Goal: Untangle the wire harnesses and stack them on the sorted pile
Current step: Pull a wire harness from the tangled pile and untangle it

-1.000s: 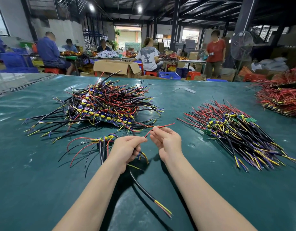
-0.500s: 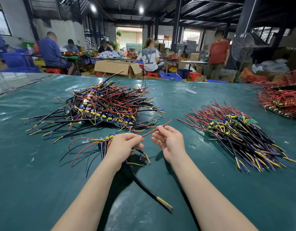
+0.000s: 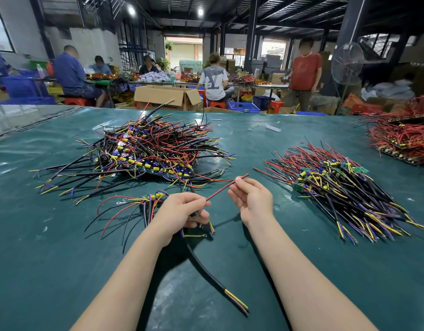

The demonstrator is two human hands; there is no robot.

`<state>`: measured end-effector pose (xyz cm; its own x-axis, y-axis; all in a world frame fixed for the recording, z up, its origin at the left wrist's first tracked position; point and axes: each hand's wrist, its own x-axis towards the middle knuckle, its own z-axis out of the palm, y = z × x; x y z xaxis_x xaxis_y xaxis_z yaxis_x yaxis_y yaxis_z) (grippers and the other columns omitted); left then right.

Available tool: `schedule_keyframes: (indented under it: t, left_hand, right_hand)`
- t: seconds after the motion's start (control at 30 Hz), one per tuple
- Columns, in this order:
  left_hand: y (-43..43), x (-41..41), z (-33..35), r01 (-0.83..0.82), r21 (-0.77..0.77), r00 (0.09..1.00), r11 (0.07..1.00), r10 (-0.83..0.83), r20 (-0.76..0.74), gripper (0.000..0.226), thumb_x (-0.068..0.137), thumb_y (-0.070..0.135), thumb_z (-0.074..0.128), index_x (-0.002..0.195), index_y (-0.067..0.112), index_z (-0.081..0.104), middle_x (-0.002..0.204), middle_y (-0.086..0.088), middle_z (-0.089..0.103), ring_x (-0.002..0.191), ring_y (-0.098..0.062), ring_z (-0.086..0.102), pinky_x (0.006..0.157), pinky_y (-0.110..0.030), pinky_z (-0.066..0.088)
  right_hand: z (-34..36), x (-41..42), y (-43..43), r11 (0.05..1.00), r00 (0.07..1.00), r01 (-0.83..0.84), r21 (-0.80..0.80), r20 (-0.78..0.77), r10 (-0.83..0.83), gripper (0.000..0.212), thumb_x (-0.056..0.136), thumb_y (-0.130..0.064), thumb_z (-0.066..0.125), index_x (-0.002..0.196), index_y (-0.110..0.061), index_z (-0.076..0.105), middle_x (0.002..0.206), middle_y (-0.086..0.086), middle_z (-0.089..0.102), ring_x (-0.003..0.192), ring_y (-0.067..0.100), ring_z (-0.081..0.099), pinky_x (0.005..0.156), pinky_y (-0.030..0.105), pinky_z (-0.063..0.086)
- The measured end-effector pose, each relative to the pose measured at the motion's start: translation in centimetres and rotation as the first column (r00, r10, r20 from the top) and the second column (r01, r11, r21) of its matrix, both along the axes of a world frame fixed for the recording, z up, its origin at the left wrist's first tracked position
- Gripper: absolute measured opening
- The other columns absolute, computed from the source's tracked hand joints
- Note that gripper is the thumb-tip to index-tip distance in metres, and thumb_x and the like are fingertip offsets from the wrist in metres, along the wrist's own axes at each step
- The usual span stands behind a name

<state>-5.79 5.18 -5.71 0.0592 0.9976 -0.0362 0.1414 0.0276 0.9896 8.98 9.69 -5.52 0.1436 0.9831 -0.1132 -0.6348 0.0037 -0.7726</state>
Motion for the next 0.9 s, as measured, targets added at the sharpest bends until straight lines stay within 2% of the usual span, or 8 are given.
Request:
schedule_keyframes:
  t: [0.2, 0.27, 0.37, 0.47, 0.57, 0.67, 0.77, 0.9]
  left_hand:
    - [0.0, -0.3, 0.1, 0.045, -0.023, 0.997, 0.999, -0.043, 0.056, 0.019, 0.093, 0.012, 0.051, 0.079, 0.012, 0.063, 0.056, 0.006, 0.065, 0.051, -0.004, 0.061, 0.048, -0.011, 0.045]
    - [0.0, -0.3, 0.1, 0.004, -0.030, 0.997, 1.000, -0.001, 0.081, 0.019, 0.092, 0.009, 0.052, 0.077, 0.010, 0.063, 0.054, 0.005, 0.064, 0.048, -0.005, 0.060, 0.047, -0.012, 0.045]
    - [0.2, 0.1, -0.1, -0.142, -0.046, 0.984, 0.989, 0.146, 0.106, 0.020, 0.091, 0.003, 0.051, 0.075, 0.008, 0.062, 0.047, 0.005, 0.061, 0.042, -0.006, 0.057, 0.044, -0.013, 0.044]
    - [0.4, 0.5, -0.2, -0.211, -0.015, 0.973, 0.977, 0.211, 0.092, 0.023, 0.090, 0.000, 0.050, 0.071, 0.006, 0.061, 0.043, 0.005, 0.059, 0.038, -0.005, 0.055, 0.042, -0.013, 0.044]
    - [0.3, 0.3, -0.1, -0.145, -0.002, 0.986, 0.989, 0.144, 0.089, 0.022, 0.091, 0.003, 0.051, 0.073, 0.009, 0.062, 0.047, 0.006, 0.061, 0.042, -0.004, 0.058, 0.043, -0.012, 0.045]
    - [0.2, 0.0, -0.4, -0.051, 0.024, 0.996, 0.998, 0.049, 0.069, 0.020, 0.092, 0.009, 0.053, 0.075, 0.014, 0.064, 0.053, 0.007, 0.065, 0.049, -0.003, 0.062, 0.045, -0.012, 0.045]
    - [0.1, -0.3, -0.4, -0.046, 0.020, 0.992, 0.999, 0.043, 0.116, 0.019, 0.091, 0.010, 0.055, 0.075, 0.015, 0.065, 0.061, 0.005, 0.069, 0.055, -0.003, 0.065, 0.046, -0.014, 0.047]
    - [0.0, -1.0, -0.2, 0.001, -0.013, 0.986, 1.000, 0.002, 0.169, 0.019, 0.085, -0.003, 0.057, 0.080, 0.012, 0.067, 0.067, 0.000, 0.069, 0.051, -0.005, 0.059, 0.046, -0.016, 0.046]
  right_hand:
    - [0.0, 0.6, 0.1, 0.998, 0.993, -0.030, -0.049, -0.115, 0.024, 0.020, 0.088, 0.004, 0.053, 0.072, -0.008, 0.053, 0.042, -0.001, 0.058, 0.037, 0.007, 0.058, 0.041, 0.017, 0.049]
    - [0.1, 0.8, 0.1, 0.998, 0.993, -0.060, 0.001, -0.103, 0.060, 0.021, 0.090, 0.002, 0.051, 0.072, -0.009, 0.051, 0.042, -0.001, 0.058, 0.038, 0.007, 0.058, 0.042, 0.017, 0.050]
    - [0.1, 1.0, -0.3, 0.973, 0.973, -0.210, 0.091, -0.074, 0.217, 0.023, 0.092, 0.000, 0.047, 0.071, -0.010, 0.049, 0.046, -0.001, 0.060, 0.039, 0.005, 0.058, 0.041, 0.016, 0.049]
    - [0.4, 1.7, -0.4, 0.939, 0.954, -0.300, 0.166, 0.040, 0.297, 0.023, 0.092, 0.001, 0.045, 0.072, -0.010, 0.049, 0.051, 0.003, 0.064, 0.040, 0.007, 0.059, 0.042, 0.018, 0.050]
    - [0.2, 2.1, 0.2, 0.979, 0.970, -0.106, 0.175, 0.235, 0.063, 0.023, 0.090, 0.003, 0.051, 0.070, -0.008, 0.055, 0.047, 0.001, 0.063, 0.040, 0.007, 0.058, 0.043, 0.019, 0.051]
    - [-0.3, 1.8, 0.7, 0.978, 0.926, 0.074, 0.197, 0.351, -0.141, 0.024, 0.088, 0.004, 0.054, 0.067, -0.006, 0.058, 0.042, -0.003, 0.058, 0.038, 0.004, 0.054, 0.043, 0.020, 0.051]
    - [-0.5, 1.9, 0.9, 0.983, 0.937, 0.104, 0.155, 0.316, -0.148, 0.025, 0.088, 0.005, 0.054, 0.066, -0.006, 0.058, 0.041, -0.004, 0.056, 0.036, 0.005, 0.053, 0.041, 0.019, 0.050]
    - [-0.6, 2.3, 1.3, 0.987, 0.969, 0.134, 0.089, 0.195, -0.149, 0.024, 0.087, 0.006, 0.053, 0.067, -0.006, 0.058, 0.040, -0.003, 0.057, 0.034, 0.005, 0.053, 0.041, 0.017, 0.049]
